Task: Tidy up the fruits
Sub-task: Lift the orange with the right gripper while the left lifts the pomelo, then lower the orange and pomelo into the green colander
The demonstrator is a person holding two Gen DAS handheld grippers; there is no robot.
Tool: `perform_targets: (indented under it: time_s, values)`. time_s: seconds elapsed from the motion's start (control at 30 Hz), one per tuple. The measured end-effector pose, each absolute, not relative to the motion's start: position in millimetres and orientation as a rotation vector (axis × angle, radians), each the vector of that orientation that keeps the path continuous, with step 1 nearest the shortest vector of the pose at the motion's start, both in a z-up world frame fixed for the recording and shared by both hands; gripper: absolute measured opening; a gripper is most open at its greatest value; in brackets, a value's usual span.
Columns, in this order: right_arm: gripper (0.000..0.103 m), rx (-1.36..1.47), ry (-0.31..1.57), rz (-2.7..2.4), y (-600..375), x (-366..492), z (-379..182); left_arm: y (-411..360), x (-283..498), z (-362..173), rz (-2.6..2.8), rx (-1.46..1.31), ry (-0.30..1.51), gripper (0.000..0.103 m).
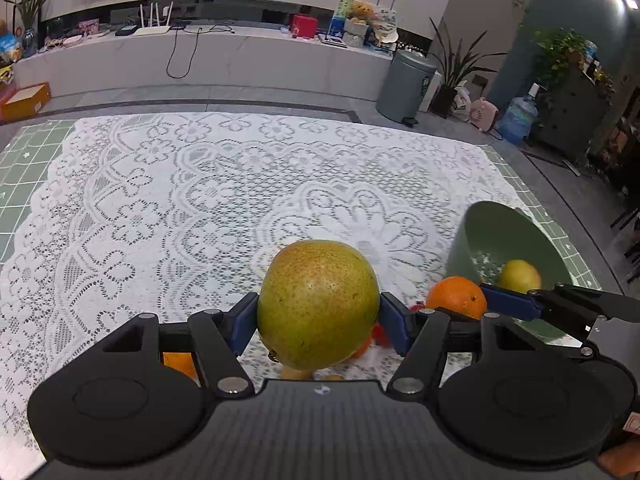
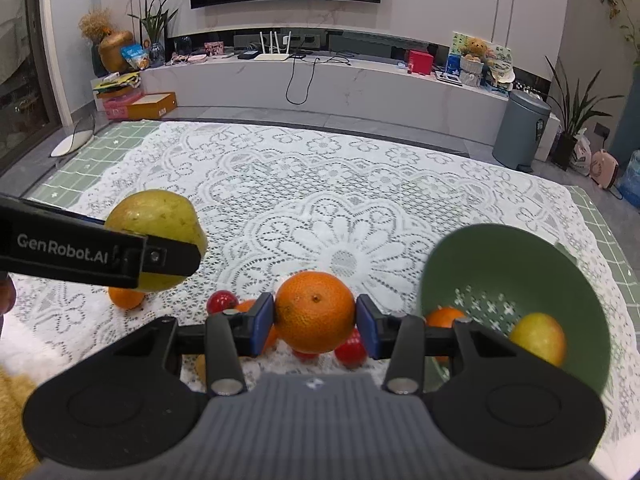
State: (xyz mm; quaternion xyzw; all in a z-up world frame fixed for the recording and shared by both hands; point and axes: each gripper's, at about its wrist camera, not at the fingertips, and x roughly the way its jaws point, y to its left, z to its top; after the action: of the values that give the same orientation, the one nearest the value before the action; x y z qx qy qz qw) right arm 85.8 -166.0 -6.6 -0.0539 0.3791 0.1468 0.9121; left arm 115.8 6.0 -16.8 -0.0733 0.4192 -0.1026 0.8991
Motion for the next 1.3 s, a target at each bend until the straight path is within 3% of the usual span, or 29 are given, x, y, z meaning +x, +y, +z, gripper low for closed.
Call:
perform_targets:
  time_s: [0.73,1.3]
  values:
    - [0.042,-0.053,0.81,0.238,-291.8,61.2,18.5,-105.5,99.1,16.3,-0.415,0.05,0.872,0.074]
    - [0.042,-0.199,0.911,0.271,-330.3,86.4,1.1,-183.1,132.5,-2.2,-0.555,0.173,0.959,0.074]
